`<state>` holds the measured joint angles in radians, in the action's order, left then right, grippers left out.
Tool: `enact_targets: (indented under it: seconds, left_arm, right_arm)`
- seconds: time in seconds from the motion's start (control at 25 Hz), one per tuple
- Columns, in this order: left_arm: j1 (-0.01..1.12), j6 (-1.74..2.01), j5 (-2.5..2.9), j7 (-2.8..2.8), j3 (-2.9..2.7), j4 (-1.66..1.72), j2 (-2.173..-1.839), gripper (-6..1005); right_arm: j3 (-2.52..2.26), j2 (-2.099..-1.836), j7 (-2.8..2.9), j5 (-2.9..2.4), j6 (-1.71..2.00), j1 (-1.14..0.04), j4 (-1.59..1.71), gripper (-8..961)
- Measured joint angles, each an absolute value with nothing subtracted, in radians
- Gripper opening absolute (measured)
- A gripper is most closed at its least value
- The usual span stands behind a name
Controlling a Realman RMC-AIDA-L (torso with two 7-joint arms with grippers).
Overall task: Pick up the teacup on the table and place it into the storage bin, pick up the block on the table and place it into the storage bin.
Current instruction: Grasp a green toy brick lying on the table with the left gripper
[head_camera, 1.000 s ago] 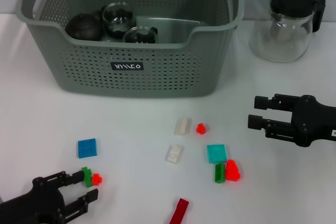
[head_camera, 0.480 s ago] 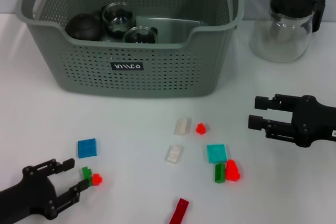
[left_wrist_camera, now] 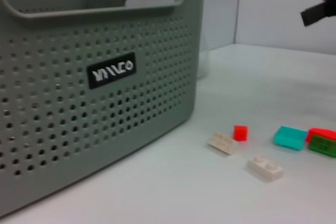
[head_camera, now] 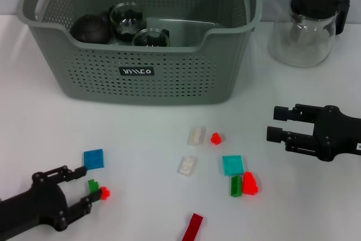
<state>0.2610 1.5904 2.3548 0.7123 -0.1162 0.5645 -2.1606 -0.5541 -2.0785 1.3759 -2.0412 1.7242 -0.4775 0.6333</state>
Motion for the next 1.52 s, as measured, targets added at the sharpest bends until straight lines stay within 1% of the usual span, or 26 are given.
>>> enact_targets:
  seconds: [1.52]
  left_arm:
    - [0.267, 1.582, 2.377, 0.709, -0.112, 0.549, -2.163, 553]
  right_arm:
    - [-0.554, -2.079, 1.376, -2.042, 1.724, -0.477, 0.634, 639]
